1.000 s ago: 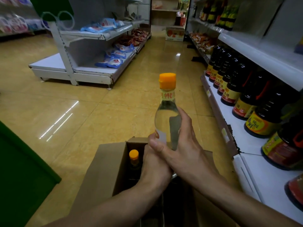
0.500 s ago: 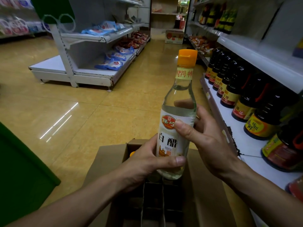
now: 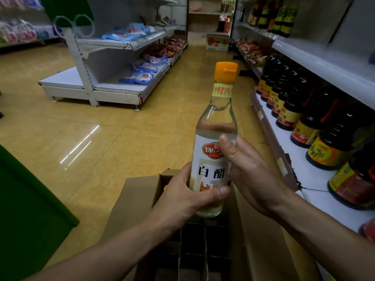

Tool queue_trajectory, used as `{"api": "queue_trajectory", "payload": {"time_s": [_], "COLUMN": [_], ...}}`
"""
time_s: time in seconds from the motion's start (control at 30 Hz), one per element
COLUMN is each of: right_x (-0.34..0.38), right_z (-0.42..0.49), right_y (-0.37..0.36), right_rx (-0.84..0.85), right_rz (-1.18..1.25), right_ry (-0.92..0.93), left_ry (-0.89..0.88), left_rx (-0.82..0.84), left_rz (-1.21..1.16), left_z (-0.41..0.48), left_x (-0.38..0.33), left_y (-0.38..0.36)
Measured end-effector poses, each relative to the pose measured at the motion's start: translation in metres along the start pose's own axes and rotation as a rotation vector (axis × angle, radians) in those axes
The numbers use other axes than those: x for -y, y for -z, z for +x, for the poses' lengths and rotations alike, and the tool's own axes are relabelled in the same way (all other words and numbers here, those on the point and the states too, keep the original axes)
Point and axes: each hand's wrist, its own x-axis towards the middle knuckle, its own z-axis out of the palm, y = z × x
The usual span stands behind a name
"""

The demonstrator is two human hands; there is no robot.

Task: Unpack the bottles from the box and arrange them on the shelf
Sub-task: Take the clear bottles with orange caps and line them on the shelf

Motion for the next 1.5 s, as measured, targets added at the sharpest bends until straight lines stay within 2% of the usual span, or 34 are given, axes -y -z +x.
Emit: {"api": "queue_trajectory", "payload": {"time_s": [0.17,0.63,0.87,1.1,1.5], "right_x": [-0.003,-0.030,-0.033,0.003,0.109], "right_z": [0.006,0.017,-0.003,-0.035,-0.094], "right_y": [-0.002,-0.004,-0.024,-0.032,-0.038], "right_rx": [-0.042,-0.065,-0.195,-0.206,-0.120], "right_rz": [-0.020,0.011,0.101,0.180,0.110], "right_ry": [-0.019,-0.090,-0.192,-0.311,-0.546], "left_ry": [-0.010,0.069,0.184,0.279,0.532], "left_rx": [-0.093,-0.115,-0.134,-0.156,-0.146], "left_rz": [-0.027,-0.119,-0.090,-0.030,-0.073], "left_z": [0.004,0.005,-0.015,-0.053,-0.135], "left_x": [0.001,0.016,0.011,-0.022,-0.108], "left_y": [-0.005,-0.012,-0.016,-0.030,-0.053]}}
